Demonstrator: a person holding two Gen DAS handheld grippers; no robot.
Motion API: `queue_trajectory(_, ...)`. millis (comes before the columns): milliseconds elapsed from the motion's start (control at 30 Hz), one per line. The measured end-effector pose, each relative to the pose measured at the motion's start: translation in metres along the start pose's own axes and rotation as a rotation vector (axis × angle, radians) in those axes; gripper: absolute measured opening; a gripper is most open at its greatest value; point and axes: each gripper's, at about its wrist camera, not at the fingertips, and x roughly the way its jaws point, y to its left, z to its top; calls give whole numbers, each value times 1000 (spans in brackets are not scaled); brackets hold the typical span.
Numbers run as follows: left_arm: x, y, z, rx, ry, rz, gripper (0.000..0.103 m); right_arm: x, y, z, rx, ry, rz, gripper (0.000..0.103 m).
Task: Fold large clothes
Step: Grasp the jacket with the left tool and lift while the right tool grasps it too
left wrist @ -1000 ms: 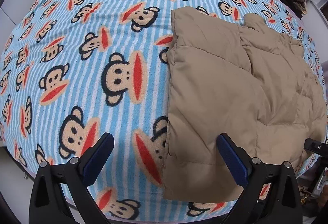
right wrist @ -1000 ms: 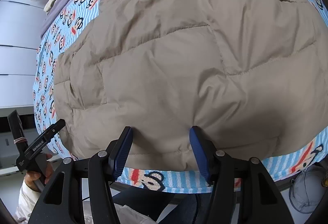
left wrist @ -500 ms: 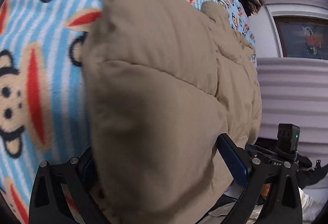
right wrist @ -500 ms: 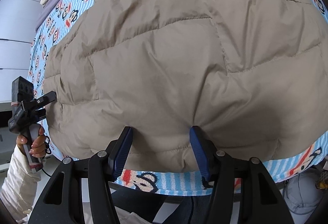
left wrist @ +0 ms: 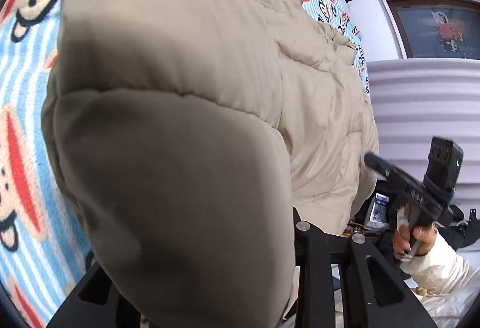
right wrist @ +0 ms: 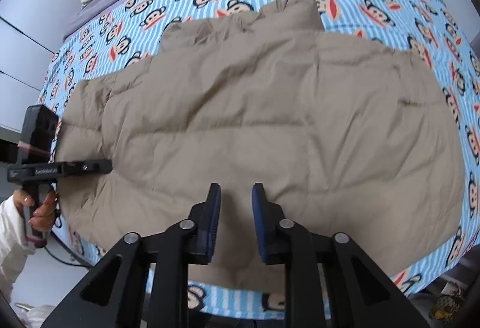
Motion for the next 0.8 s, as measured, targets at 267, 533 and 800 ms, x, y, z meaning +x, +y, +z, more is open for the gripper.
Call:
queue_trajectory(267,-36,-77,-16,-15,-93,107,34,57,-19,66,57,-52,98,17)
queue_trajectory(533,-37,-223,-17,114,-158,135,34,95,-41,79,160,49,249,13)
queue_trajectory(800,21,-320,10,217,-119,180,35,66,-93,83,246,85,399,13)
